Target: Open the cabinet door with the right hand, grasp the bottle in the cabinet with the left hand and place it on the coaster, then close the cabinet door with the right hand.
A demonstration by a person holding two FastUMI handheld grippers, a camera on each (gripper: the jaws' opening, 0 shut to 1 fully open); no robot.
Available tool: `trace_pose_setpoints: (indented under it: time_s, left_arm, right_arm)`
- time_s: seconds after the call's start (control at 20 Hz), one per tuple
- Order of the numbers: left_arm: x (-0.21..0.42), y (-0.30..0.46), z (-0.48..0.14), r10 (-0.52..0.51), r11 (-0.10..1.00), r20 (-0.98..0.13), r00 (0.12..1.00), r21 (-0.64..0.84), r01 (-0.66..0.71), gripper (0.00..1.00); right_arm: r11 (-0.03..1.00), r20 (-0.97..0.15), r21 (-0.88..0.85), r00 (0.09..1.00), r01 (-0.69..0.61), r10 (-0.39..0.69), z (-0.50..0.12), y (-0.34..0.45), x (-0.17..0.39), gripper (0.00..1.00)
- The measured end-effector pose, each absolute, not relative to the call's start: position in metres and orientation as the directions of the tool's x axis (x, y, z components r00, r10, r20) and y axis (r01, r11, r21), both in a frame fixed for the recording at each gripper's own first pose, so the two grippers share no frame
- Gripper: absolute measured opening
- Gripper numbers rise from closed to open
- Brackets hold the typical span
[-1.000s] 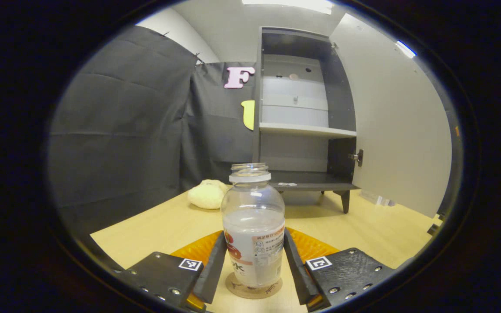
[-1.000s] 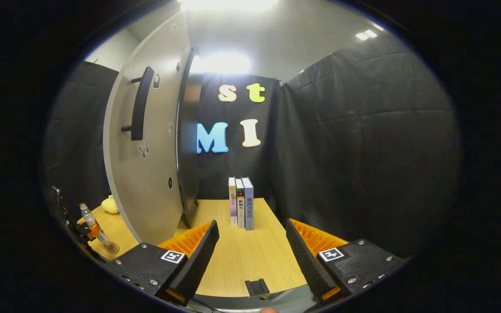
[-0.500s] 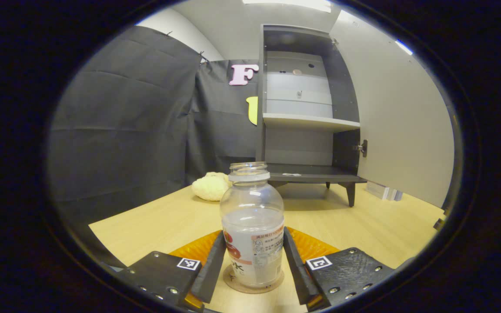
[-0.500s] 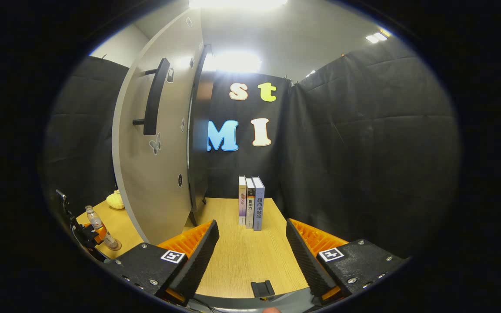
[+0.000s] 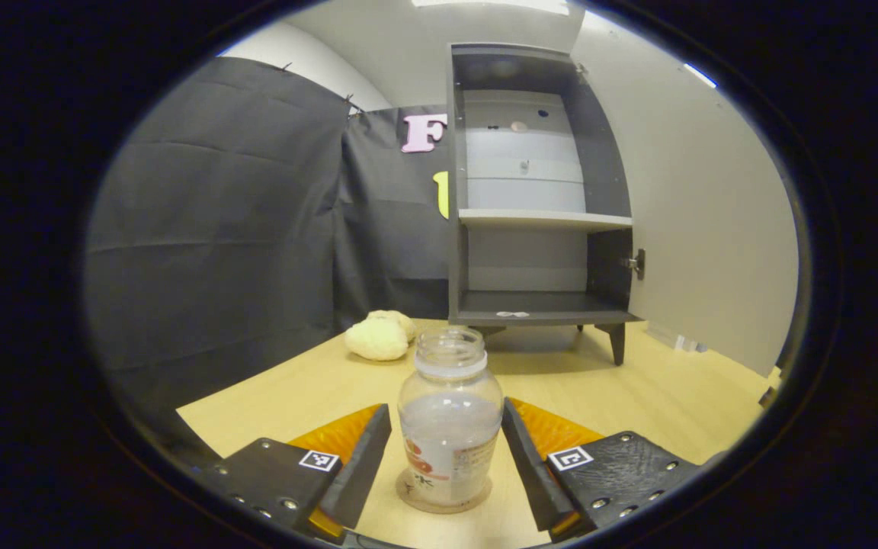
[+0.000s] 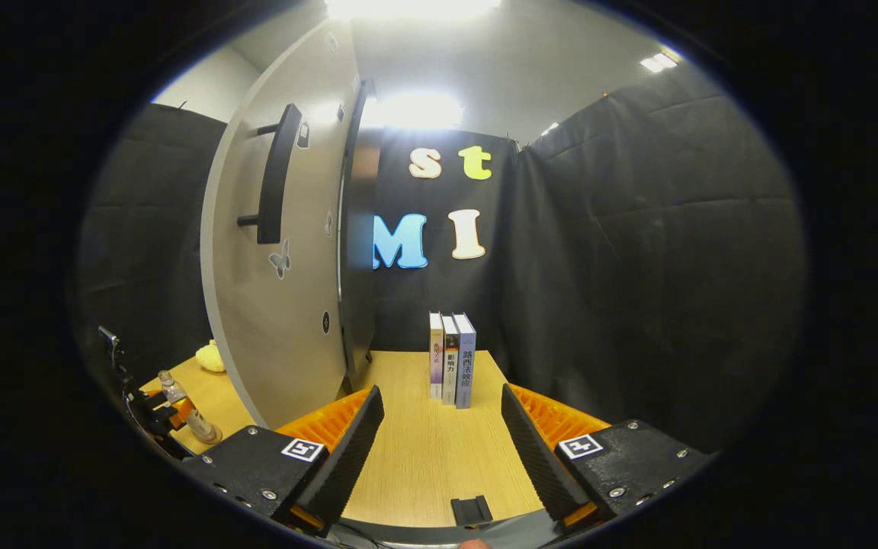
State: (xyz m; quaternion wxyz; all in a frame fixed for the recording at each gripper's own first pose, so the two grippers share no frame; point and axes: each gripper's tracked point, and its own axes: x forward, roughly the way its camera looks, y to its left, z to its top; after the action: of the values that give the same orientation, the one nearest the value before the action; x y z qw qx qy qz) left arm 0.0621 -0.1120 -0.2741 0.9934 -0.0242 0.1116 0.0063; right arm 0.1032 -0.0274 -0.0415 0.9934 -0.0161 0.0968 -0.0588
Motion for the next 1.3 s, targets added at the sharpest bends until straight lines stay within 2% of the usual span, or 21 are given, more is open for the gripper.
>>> trace_pose_setpoints:
  time_s: [0.2,0.25,0.5,0.55,0.6,0.65,0.7,0.75,0.8,0.85,0.9,1.0,1.05,1.3]
  left_arm:
    - [0.063,-0.116,-0.240,0.013,0.999,-0.214,0.977,-0.038,-0.021,0.83]
    - [0.061,-0.117,-0.229,0.011,0.999,-0.209,0.978,-0.041,-0.020,0.88]
    - [0.047,-0.121,-0.170,0.005,0.999,-0.202,0.979,-0.051,-0.015,0.84]
    - [0.043,-0.120,-0.157,0.008,0.998,-0.199,0.980,-0.055,-0.019,0.89]
    - [0.037,-0.118,-0.146,0.008,0.998,-0.199,0.980,-0.054,-0.019,0.79]
    - [0.033,-0.116,-0.134,0.010,0.999,-0.202,0.979,-0.050,-0.020,0.88]
    - [0.030,-0.113,-0.124,0.013,0.999,-0.204,0.979,-0.045,-0.022,0.88]
    - [0.027,-0.109,-0.113,0.015,0.999,-0.205,0.979,-0.039,-0.023,0.84]
    - [0.024,-0.104,-0.103,0.019,0.999,-0.209,0.978,-0.034,-0.027,0.83]
    - [0.023,-0.101,-0.091,0.014,0.999,-0.203,0.979,-0.037,-0.022,0.88]
    - [0.022,-0.097,-0.081,0.006,0.999,-0.204,0.979,-0.044,-0.015,0.83]
    - [0.019,-0.085,-0.064,-0.007,0.998,-0.212,0.977,-0.056,-0.005,0.83]
    - [0.020,-0.075,-0.056,-0.007,0.998,-0.216,0.976,-0.056,-0.005,0.83]
    - [0.027,-0.017,-0.023,0.021,0.996,-0.206,0.978,-0.084,-0.039,0.83]
  right_arm:
    - [0.994,-0.151,-0.039,0.983,0.097,-0.102,-0.026,-0.024,0.108,0.95]
    - [0.995,-0.140,-0.036,0.985,0.093,-0.098,-0.021,-0.023,0.109,0.95]
    - [0.998,-0.117,0.015,0.991,0.064,-0.062,0.000,-0.017,0.121,0.94]
    - [0.998,-0.113,0.019,0.991,0.068,-0.065,0.006,-0.018,0.124,0.94]
    - [0.997,-0.104,0.023,0.992,0.075,-0.072,0.011,-0.020,0.126,0.96]
    - [0.996,-0.100,0.029,0.992,0.083,-0.080,0.016,-0.021,0.129,0.96]
    - [0.996,-0.095,0.037,0.992,0.082,-0.078,0.021,-0.020,0.131,0.93]
    - [0.996,-0.091,0.043,0.993,0.081,-0.077,0.027,-0.018,0.133,0.96]
    - [0.995,-0.087,0.045,0.993,0.088,-0.084,0.032,-0.018,0.136,0.96]
    - [0.994,-0.081,0.045,0.993,0.095,-0.091,0.039,-0.019,0.138,0.95]
    - [0.994,-0.074,0.047,0.992,0.103,-0.099,0.045,-0.018,0.141,0.95]
    - [0.991,-0.067,0.056,0.990,0.124,-0.120,0.058,-0.015,0.145,0.93]
    - [0.989,-0.060,0.061,0.990,0.133,-0.130,0.067,-0.012,0.147,0.95]
    - [0.979,-0.052,0.035,0.979,0.200,-0.199,0.101,-0.007,0.150,0.95]
